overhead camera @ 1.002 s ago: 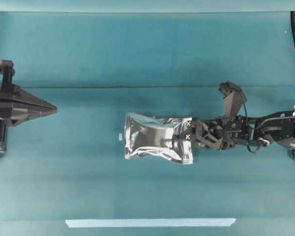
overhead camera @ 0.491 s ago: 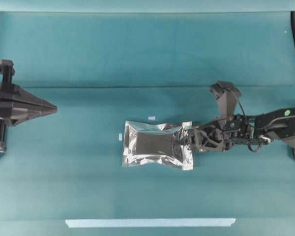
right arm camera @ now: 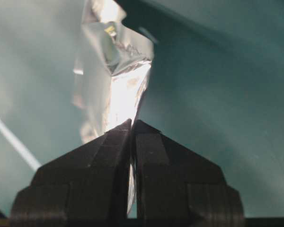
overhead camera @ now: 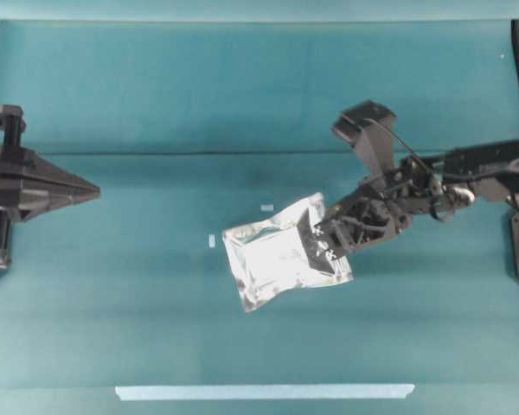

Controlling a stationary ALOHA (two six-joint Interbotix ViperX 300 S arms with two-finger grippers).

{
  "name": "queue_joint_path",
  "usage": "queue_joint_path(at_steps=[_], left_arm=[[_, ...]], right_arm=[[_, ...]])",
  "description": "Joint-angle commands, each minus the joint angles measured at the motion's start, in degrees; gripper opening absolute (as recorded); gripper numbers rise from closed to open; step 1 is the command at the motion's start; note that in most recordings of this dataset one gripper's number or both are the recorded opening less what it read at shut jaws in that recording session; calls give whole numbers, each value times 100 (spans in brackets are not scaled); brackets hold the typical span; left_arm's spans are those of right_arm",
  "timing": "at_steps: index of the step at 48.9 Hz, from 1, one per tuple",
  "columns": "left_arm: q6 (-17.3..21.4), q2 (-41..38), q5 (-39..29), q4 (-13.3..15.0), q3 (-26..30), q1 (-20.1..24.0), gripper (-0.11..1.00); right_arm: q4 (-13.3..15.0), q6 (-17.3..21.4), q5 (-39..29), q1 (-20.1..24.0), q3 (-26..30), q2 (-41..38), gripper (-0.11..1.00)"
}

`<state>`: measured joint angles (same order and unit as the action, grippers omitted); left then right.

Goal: Hand over the silver zip bag and make it stand upright.
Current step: 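Lift the bag with the right gripper and swing it upright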

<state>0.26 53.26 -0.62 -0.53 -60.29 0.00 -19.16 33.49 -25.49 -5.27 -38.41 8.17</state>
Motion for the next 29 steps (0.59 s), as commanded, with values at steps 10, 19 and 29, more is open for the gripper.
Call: queue_joint_path(at_steps=[10,19,29], left_arm=[[-9,-9,18,-9,70,0,0],[-9,0,18,-9,44,9,0],[-9,0,18,-9,18,9,0]], right_arm=[[44,-1037,-1485,-185,1107,-149,3],[44,-1635,-2329,-193,1723,-457,3],[44,-2232,-3305,-202,2619,-923,3]])
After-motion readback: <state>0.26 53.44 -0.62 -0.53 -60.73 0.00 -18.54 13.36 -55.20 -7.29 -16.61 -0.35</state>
